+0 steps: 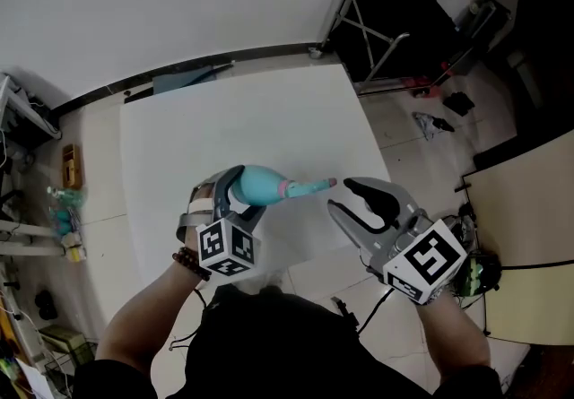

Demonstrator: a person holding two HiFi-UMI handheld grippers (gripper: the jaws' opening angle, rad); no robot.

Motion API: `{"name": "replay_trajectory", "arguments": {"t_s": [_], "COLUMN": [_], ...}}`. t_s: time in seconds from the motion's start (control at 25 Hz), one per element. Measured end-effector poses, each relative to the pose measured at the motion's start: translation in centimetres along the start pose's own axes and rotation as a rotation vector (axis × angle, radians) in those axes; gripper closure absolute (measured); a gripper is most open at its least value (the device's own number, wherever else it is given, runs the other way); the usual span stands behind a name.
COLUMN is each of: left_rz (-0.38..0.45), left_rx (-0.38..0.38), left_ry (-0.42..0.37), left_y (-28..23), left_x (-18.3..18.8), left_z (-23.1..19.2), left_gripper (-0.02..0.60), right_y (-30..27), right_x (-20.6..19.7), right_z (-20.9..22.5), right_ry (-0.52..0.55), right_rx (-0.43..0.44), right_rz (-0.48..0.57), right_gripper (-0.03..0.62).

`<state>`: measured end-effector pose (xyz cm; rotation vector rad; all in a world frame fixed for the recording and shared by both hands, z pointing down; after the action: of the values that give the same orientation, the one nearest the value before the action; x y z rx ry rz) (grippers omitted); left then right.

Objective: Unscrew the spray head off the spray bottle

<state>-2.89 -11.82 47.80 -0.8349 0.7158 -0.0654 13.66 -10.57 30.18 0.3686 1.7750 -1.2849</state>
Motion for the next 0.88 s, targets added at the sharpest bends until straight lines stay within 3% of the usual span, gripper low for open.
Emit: {"name": "replay_trajectory", "arguments": {"t_s": [0.12, 0.24, 0.4, 0.64, 0.88], "left_rz": [0.004, 0.0, -0.005, -0.03, -0.042], "left_rx": [0.054, 0.1, 0.156, 0.192, 0.226], "left_ry": [-0.082, -0.155, -0.245, -0.325, -0.363], "left_y": [1.8, 3.5, 5.5, 7.7, 8.7], "left_x": [0.4, 0.8, 1.3, 2.2, 1.8], "left_z": [-0.6, -1.5, -2.2, -2.7, -2.9], "left_gripper": [0.179, 0.179, 0.179, 0.179, 0.179], "right_y": [0.8, 0.8, -0.4, -2.1, -2.8], "right_x": [2.6, 3.3, 3.8, 2.7, 2.8], "right_z": [-2.2, -4.2, -6.0, -7.4, -7.6], "right_ry": [0.225, 0.463, 0.671, 0.709, 0.573], "right_rx": [0.076, 0.076, 0.064, 0.111, 0.131], "right_rz": [-0.027, -0.172, -0.219, -0.301, -0.291], "right_gripper": [0.447, 0.393, 0.362, 0.362, 0.365]}}
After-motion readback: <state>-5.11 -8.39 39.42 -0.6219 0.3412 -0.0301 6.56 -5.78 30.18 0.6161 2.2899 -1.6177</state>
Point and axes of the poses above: the fingertips, and each gripper's own axes: y backward along the fingers, z to its right, x out of its top, the point moved 6 cm from there along y, backward along the fingers, and after that the axes turned 13 degrees about -z, right-handed, at the moved point
